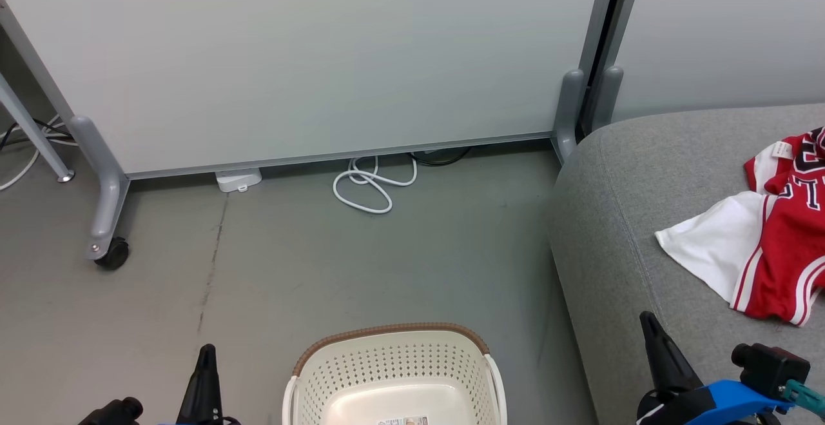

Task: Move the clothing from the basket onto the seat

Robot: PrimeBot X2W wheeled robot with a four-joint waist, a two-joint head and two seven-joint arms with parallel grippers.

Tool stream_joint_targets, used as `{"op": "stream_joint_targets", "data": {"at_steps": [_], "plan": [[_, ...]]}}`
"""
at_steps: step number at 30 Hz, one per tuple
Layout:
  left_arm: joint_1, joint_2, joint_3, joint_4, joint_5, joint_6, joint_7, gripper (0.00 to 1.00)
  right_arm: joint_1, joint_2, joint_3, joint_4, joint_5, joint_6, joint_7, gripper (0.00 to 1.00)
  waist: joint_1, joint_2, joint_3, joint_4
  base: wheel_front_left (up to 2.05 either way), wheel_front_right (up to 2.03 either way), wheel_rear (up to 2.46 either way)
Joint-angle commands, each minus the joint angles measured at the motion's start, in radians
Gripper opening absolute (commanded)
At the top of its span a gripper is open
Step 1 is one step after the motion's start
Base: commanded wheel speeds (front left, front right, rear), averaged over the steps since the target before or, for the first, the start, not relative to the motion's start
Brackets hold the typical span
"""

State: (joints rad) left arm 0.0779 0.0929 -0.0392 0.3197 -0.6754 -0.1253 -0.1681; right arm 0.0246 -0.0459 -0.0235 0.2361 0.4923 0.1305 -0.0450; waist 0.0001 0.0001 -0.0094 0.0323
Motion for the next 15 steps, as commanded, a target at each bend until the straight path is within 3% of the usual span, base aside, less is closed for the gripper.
{"op": "stream_joint_targets", "data": {"at_steps": [1,15], "plan": [[-0.035,0.003,0.014,-0.02,-0.042,-0.002,0.011,0.0,-0.033,-0.002,-0.007,-0.014,0.052,0.0,0.005,0.0,0.0,-0.0001,0.0,-0.001,0.0,0.0,0.0],[-0.066,-0.005,0.041,-0.031,-0.209,-0.003,0.062,0.0,-0.054,-0.003,-0.023,-0.01,0.25,0.0,0.034,0.0,0.0,-0.0001,0.002,-0.004,0.0,0.0,0.0]]}}
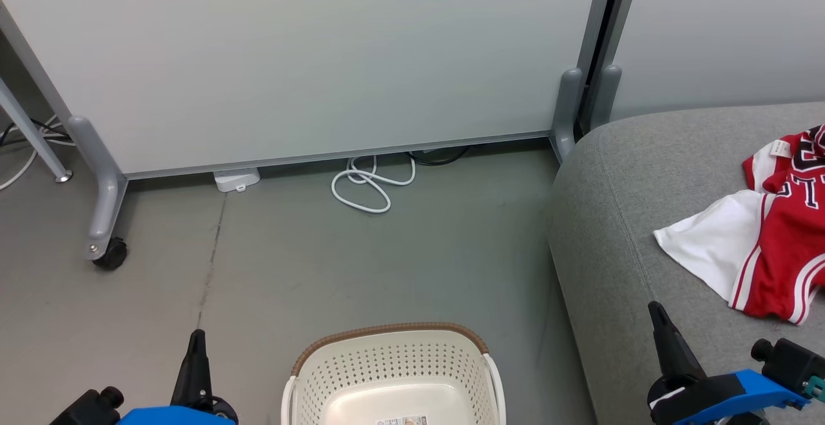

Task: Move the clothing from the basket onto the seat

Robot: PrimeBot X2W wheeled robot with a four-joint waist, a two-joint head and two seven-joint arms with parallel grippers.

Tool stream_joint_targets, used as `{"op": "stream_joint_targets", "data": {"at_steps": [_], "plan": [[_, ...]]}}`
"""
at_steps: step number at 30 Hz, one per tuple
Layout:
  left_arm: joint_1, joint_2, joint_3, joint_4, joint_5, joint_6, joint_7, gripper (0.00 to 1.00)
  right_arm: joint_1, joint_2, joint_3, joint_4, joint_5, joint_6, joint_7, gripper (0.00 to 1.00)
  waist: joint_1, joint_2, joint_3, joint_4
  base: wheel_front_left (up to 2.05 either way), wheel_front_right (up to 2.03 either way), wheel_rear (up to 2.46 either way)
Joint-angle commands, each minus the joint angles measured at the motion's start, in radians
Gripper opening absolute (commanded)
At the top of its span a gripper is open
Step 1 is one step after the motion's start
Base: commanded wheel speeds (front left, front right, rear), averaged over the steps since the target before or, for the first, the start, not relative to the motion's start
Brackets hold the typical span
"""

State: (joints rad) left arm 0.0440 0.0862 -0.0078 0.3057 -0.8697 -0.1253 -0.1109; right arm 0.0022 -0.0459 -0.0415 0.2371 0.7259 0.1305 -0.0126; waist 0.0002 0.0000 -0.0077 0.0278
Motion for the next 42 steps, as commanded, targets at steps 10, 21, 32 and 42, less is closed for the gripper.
{"op": "stream_joint_targets", "data": {"at_steps": [10,21,32,42], "plan": [[-0.053,-0.004,0.026,-0.024,-0.129,-0.003,0.039,0.0,-0.045,-0.004,-0.015,-0.009,0.153,0.0,0.021,0.0,-0.0001,0.0,0.001,-0.003,0.0,0.0,0.0],[-0.072,-0.01,0.046,-0.032,-0.24,-0.004,0.073,0.0,-0.059,-0.004,-0.026,-0.006,0.287,0.0,0.041,0.0,-0.0001,0.0,0.002,-0.006,0.0,0.0,0.0],[-0.09,-0.014,0.06,-0.038,-0.341,-0.005,0.104,0.0,-0.072,-0.005,-0.036,-0.003,0.407,0.0,0.058,0.0,-0.0001,0.0,0.004,-0.01,0.0,0.0,0.0],[-0.105,-0.019,0.075,-0.043,-0.425,-0.006,0.129,0.0,-0.081,-0.005,-0.044,-0.001,0.506,0.0,0.073,0.0,-0.0001,0.0,0.005,-0.013,0.0,0.0,0.0]]}}
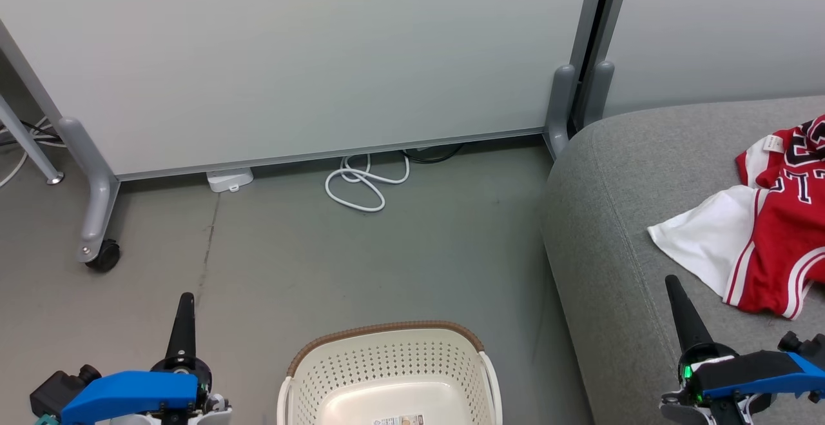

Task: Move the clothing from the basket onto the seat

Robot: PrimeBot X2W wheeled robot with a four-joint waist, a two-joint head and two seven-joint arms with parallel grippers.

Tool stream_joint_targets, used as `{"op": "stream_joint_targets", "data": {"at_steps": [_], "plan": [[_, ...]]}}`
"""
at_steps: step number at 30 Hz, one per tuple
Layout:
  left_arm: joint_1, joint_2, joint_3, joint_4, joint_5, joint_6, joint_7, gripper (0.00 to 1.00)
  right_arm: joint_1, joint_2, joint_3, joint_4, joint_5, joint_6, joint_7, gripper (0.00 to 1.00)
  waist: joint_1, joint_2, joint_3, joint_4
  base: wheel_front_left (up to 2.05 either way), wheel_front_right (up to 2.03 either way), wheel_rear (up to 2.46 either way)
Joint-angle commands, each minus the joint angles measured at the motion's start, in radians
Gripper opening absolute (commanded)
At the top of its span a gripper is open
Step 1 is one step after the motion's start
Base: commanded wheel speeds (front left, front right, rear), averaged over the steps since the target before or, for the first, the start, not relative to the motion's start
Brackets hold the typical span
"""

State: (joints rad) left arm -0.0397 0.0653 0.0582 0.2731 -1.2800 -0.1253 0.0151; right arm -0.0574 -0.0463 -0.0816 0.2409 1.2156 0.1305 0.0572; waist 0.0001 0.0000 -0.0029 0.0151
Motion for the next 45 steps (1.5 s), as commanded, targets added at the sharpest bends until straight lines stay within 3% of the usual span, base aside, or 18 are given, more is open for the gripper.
{"op": "stream_joint_targets", "data": {"at_steps": [1,45], "plan": [[-0.023,0.002,0.011,-0.011,-0.022,-0.006,0.007,0.0,-0.023,-0.005,-0.005,-0.005,0.026,0.0,0.004,0.0,0.0,0.0,0.0,0.0,0.0,0.0,0.0],[-0.072,-0.014,0.054,-0.029,-0.309,-0.009,0.096,0.0,-0.055,-0.006,-0.032,0.005,0.37,0.0,0.056,0.0,-0.0001,0.0,0.005,-0.014,0.0,0.0,0.0]]}}
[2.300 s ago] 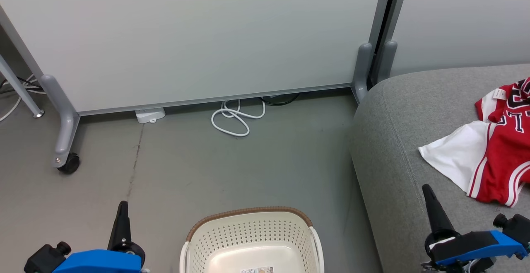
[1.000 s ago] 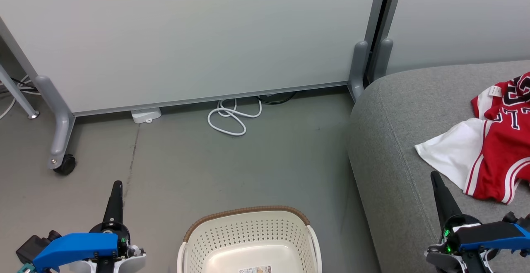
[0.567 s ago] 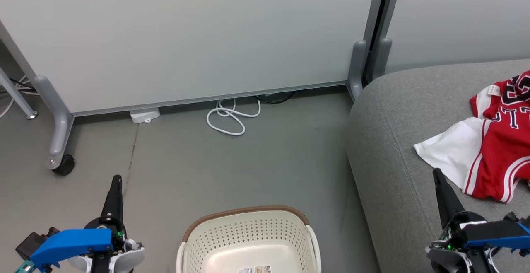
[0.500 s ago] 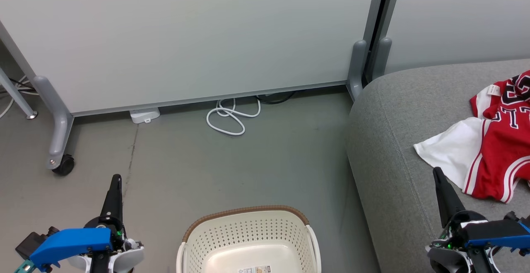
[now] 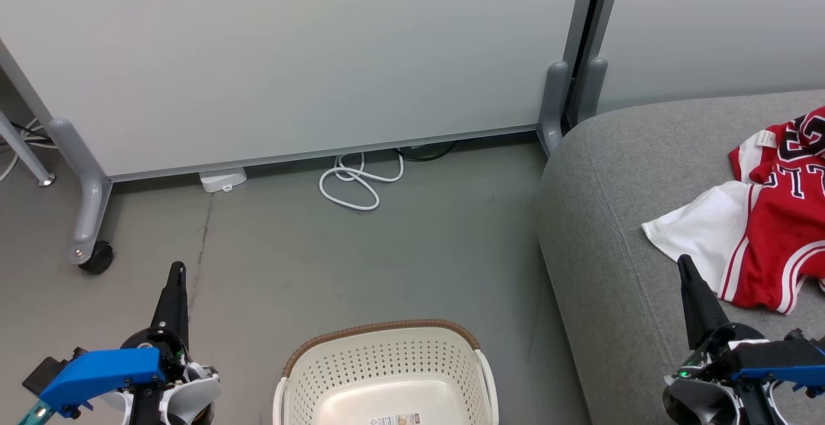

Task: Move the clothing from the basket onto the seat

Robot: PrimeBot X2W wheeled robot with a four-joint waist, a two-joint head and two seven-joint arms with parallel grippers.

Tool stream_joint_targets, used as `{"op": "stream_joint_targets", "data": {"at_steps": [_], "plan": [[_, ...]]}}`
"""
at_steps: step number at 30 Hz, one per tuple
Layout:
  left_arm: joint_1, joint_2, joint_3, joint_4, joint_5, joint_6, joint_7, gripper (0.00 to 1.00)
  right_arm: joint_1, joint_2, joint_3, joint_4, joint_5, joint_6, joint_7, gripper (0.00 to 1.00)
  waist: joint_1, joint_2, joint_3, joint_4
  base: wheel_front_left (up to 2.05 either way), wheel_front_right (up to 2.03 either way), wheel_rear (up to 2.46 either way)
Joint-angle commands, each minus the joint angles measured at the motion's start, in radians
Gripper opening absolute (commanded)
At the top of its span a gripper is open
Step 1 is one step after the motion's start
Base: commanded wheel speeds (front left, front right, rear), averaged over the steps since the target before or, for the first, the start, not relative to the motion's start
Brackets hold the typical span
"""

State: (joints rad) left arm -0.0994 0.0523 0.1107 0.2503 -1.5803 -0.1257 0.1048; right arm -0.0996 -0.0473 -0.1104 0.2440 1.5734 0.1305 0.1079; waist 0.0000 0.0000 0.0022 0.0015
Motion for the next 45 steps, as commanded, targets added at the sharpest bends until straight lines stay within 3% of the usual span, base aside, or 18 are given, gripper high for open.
{"op": "stream_joint_targets", "data": {"at_steps": [1,45], "plan": [[-0.013,-0.002,0.003,-0.006,-0.014,-0.009,0.008,0.0,-0.014,-0.005,-0.004,0.002,0.019,0.0,0.005,0.0,0.0,0.0,0.0,0.0,0.0,0.0,0.0],[-0.017,-0.003,0.007,-0.007,-0.033,-0.009,0.014,0.0,-0.016,-0.005,-0.005,0.002,0.041,0.0,0.008,0.0,0.0,0.0,0.001,-0.002,0.0,0.0,0.0]]}}
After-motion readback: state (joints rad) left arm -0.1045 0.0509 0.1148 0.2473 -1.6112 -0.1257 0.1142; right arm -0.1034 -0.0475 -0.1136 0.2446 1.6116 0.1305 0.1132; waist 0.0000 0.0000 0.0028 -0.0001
